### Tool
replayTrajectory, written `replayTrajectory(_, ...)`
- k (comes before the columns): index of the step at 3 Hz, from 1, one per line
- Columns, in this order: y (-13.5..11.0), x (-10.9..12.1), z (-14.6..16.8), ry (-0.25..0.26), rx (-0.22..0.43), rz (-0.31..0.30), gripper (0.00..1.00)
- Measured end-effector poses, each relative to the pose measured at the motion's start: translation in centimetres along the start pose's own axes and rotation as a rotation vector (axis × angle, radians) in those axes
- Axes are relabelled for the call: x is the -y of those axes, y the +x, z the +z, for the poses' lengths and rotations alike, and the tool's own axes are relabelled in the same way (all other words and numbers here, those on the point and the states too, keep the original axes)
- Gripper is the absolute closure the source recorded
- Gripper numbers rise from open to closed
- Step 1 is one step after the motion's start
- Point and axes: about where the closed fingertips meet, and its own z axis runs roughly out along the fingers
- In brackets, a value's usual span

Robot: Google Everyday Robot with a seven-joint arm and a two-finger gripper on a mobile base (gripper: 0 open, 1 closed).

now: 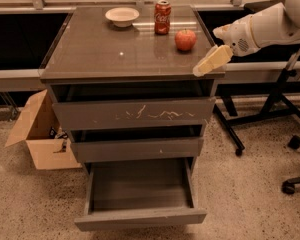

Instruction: Place apple into bottom drawer

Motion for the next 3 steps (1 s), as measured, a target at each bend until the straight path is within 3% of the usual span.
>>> replayTrajectory(3, -0.4, 5.9, 5.1, 0.008, 0.158, 0.087, 0.00)
